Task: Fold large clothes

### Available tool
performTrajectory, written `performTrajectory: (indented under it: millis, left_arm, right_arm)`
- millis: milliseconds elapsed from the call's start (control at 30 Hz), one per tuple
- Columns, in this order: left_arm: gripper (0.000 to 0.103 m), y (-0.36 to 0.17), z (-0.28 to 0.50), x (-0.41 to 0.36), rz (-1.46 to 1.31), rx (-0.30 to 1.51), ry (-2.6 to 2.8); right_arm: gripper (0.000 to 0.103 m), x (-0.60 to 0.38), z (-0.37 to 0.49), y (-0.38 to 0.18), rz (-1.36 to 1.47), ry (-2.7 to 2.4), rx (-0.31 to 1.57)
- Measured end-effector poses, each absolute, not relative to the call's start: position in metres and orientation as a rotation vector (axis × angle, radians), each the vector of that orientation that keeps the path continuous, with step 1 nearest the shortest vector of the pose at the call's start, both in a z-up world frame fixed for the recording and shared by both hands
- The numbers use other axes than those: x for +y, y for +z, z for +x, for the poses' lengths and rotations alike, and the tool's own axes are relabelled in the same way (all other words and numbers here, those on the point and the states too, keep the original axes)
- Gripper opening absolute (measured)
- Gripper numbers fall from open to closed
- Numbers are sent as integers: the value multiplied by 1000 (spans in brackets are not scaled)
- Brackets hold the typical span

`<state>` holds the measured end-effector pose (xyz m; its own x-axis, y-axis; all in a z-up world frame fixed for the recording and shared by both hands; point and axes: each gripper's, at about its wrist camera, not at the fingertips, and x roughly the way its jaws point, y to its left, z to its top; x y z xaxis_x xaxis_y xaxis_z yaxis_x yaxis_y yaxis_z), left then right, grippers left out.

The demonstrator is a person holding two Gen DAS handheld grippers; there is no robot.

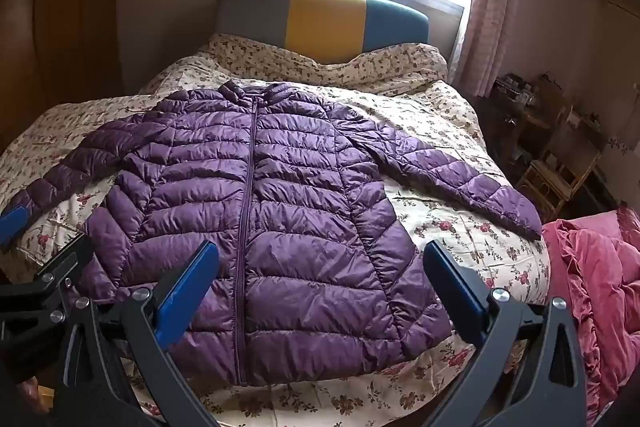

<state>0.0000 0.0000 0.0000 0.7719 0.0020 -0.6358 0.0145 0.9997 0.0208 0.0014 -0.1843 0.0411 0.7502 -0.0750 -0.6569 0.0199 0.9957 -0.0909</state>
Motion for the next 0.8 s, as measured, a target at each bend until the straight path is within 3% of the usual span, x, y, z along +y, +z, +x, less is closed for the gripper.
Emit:
performTrajectory:
  millis: [800]
  left_arm:
    - [100, 1, 2, 1, 16, 687, -7]
  right_arm:
    - [101, -188, 3, 35, -77, -51, 728]
